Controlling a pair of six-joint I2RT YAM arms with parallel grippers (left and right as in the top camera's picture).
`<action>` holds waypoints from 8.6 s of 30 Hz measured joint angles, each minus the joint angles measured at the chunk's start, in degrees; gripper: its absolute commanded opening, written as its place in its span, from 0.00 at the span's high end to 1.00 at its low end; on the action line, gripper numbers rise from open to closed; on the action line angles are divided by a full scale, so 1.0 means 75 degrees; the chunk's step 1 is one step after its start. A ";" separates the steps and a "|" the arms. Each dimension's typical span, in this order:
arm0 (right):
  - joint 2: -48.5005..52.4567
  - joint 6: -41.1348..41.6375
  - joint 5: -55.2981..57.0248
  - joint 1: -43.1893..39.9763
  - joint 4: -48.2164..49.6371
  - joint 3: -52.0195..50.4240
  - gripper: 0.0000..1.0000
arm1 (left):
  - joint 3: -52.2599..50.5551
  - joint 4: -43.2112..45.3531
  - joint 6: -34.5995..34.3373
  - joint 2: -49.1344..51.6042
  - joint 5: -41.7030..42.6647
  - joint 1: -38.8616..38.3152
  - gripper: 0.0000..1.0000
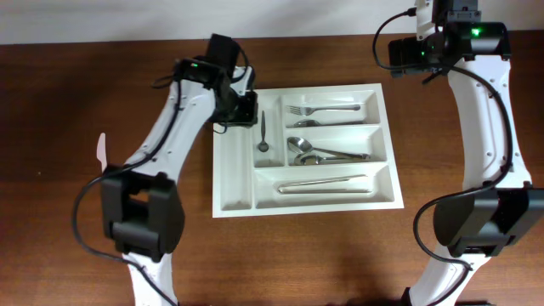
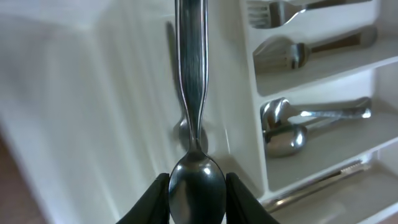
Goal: Pack container
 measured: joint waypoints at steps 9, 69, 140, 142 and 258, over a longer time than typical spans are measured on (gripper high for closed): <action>0.0000 0.0003 0.0000 0.0000 0.0003 0.0000 0.01 | -0.0003 0.0734 -0.0003 0.0895 0.0449 -0.0239 0.76; 0.0000 0.0003 0.0000 0.0000 0.0000 0.0000 0.01 | -0.2594 0.0493 0.3774 -0.0449 -0.1993 0.5907 0.43; 0.0000 0.0006 0.0000 0.0000 0.0000 0.0000 0.01 | 0.0527 -0.0790 0.1005 0.0373 0.0513 0.0612 0.98; 0.0000 0.0000 0.0000 0.0000 0.0000 0.0000 0.01 | 0.0522 -0.0790 0.0845 0.0376 0.0428 0.0522 0.97; -1.4938 0.2932 0.0425 0.0259 0.9014 -1.6192 0.01 | 0.1504 0.0017 0.0087 0.0347 -0.0041 0.4316 0.01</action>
